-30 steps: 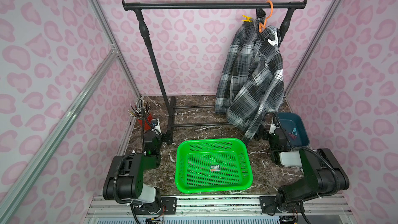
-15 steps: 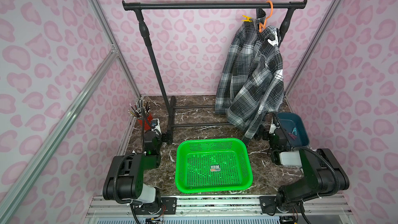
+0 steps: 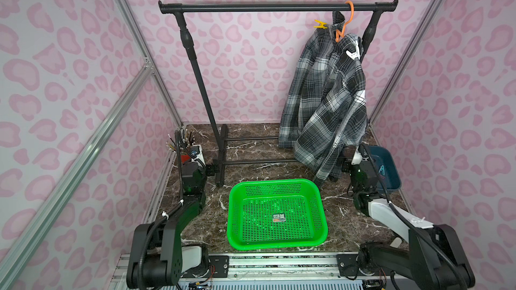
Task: Remove the clothespins securing long-sleeve shirts to the hanger
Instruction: Pick up the hanger from the clothesline.
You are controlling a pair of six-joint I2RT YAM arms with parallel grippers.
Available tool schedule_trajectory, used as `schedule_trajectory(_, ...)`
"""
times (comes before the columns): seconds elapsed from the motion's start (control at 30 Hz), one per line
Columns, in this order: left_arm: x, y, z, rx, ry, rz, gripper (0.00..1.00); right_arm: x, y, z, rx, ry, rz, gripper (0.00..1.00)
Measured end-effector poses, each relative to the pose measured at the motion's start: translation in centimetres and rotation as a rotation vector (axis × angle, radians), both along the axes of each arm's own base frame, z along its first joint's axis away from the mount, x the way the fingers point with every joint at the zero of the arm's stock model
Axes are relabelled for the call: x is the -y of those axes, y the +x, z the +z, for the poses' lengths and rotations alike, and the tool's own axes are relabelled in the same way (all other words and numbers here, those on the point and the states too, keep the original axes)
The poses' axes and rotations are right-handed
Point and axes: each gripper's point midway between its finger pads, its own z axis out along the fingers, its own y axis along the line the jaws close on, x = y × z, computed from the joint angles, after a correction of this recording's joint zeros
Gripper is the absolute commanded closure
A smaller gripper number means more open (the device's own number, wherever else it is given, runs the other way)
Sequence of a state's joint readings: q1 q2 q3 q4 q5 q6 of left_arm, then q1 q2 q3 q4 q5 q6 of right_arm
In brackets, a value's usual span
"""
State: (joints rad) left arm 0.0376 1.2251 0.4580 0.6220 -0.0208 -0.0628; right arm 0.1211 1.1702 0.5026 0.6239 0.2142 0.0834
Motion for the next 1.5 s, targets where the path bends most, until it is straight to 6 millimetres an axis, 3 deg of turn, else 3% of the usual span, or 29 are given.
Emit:
schedule_trajectory(0.03, -0.1, -0.5, 0.8, 0.007, -0.009, 0.008, 0.04, 0.4, -0.1, 1.7, 0.025, 0.04, -0.021, 0.0)
schedule_trajectory(0.1, -0.1, -1.4, 2.4, 0.03, -0.025, 0.012, 0.04, 1.4, -0.7, 3.3, 0.041, 0.106, -0.06, 0.01)
schedule_trajectory(0.2, 0.0, -2.4, 4.9, 0.061, -0.059, 0.015, 0.04, 2.3, -2.2, 2.6, -0.005, 0.15, -0.076, 0.09)
schedule_trajectory(0.27, 0.4, -2.7, 7.0, 0.077, -0.088, 0.001, 0.04, 2.0, -3.3, 2.4, -0.022, 0.161, -0.056, 0.08)
schedule_trajectory(0.33, 0.8, -2.9, 9.4, 0.108, -0.121, -0.019, 0.04, 2.1, -4.7, 3.5, -0.002, 0.179, -0.055, 0.06)
schedule_trajectory(0.53, 3.1, -3.1, 14.4, 0.168, -0.228, -0.152, 0.04, 4.2, -8.6, 11.3, 0.16, 0.21, -0.152, 0.07)
schedule_trajectory(0.7, 6.0, -1.3, 19.4, 0.202, -0.315, -0.331, 0.01, 3.8, -8.9, 17.9, 0.222, 0.192, -0.133, 0.08)
schedule_trajectory(0.97, 9.9, 1.2, 20.9, 0.15, -0.404, -0.533, 0.06, -1.9, -7.1, 27.6, 0.249, 0.096, 0.089, 0.07)
schedule_trajectory(1.17, 13.3, 0.9, 21.6, 0.134, -0.412, -0.667, 0.06, -2.9, -8.7, 35.6, 0.347, 0.068, 0.161, 0.08)
schedule_trajectory(1.27, 13.8, 0.9, 21.6, 0.135, -0.412, -0.691, 0.05, -4.5, -8.5, 39.1, 0.362, 0.056, 0.241, 0.09)
schedule_trajectory(1.4, 14.3, 0.9, 21.9, 0.141, -0.421, -0.718, 0.05, -7.7, -5.3, 39.7, 0.259, 0.018, 0.324, 0.1)
schedule_trajectory(1.5, 14.7, 0.9, 22.4, 0.148, -0.43, -0.744, 0.05, -9.2, -2.3, 37.4, 0.12, -0.018, 0.339, 0.11)
